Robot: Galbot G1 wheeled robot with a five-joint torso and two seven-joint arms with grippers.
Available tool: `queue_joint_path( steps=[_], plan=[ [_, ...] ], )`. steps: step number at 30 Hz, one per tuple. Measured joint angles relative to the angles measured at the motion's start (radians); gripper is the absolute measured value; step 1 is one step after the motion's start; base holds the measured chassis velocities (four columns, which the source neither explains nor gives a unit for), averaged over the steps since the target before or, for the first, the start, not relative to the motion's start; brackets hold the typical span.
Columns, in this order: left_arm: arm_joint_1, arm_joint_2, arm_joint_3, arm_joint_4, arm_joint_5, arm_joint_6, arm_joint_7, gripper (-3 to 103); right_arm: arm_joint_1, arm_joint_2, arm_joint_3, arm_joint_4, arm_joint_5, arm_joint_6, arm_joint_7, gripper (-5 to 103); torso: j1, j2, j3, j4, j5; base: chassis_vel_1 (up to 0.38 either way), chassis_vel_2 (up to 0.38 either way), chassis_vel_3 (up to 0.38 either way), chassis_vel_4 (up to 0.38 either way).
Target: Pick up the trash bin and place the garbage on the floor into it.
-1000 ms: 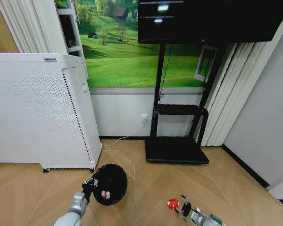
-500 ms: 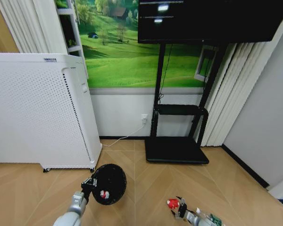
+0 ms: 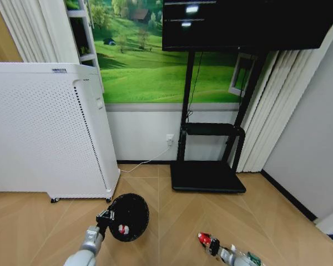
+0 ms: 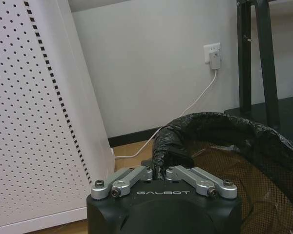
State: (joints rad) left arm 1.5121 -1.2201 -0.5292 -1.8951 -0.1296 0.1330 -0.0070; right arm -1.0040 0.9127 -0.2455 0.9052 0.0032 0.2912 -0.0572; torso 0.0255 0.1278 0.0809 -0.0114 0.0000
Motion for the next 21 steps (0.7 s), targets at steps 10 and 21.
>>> queue_joint_path(
  steps=[10,21],
  plan=[
    [-0.047,-0.026,0.044,0.030,0.002,0.000,-0.002,6,-0.065,-0.040,0.113,0.126,0.051,-0.015,0.001,19,0.000,0.000,0.000,-0.0001,0.0003,0.000,0.000,0.000,0.000],
    [-0.177,-0.061,0.106,0.101,0.002,0.009,-0.008,6,-0.169,-0.214,0.328,0.497,0.263,-0.065,0.013,18,0.000,0.000,0.000,-0.0005,-0.0003,0.000,0.000,0.000,0.000]
  ],
)
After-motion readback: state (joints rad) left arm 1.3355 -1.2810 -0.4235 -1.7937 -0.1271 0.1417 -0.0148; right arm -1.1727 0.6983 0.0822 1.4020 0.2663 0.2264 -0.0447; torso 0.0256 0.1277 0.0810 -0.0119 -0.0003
